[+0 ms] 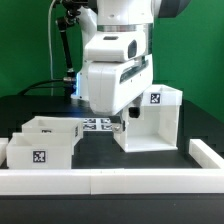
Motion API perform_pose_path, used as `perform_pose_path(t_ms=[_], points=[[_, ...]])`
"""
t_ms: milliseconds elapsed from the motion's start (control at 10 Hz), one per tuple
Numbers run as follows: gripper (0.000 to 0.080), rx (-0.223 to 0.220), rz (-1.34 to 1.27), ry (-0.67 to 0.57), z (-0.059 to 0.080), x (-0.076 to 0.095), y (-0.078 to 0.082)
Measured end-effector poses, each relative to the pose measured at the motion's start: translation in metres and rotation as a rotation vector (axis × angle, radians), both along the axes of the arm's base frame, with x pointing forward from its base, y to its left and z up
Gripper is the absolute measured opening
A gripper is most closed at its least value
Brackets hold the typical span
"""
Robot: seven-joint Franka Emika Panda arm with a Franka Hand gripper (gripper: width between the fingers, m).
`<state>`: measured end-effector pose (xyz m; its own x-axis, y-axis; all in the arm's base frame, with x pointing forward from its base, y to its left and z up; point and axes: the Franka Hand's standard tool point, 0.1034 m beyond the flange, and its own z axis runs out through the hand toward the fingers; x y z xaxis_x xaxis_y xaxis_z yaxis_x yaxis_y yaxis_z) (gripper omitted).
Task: Assemble drawer
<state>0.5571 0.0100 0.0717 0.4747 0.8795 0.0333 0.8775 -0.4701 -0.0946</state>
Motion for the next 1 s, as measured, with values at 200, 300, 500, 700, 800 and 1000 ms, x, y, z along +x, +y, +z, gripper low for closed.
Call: perform_pose_path(t_ms=[200, 300, 500, 700, 800, 1000], points=[[0.0650, 0.000, 0.001, 0.000, 0.000, 0.000, 0.000], [0.0650, 0.000, 0.000, 0.000, 0.000, 0.000, -0.001], [0.0650, -0.001, -0.001, 0.001, -0.001, 0.000, -0.001], [0.0650, -0.008, -0.108, 0.006, 0.001, 0.001, 0.001], [0.0650, -0.014, -0.182, 0.008, 0.003, 0.001, 0.005], [0.0650, -0.026, -0.401, 0.027, 0.004, 0.000, 0.018]])
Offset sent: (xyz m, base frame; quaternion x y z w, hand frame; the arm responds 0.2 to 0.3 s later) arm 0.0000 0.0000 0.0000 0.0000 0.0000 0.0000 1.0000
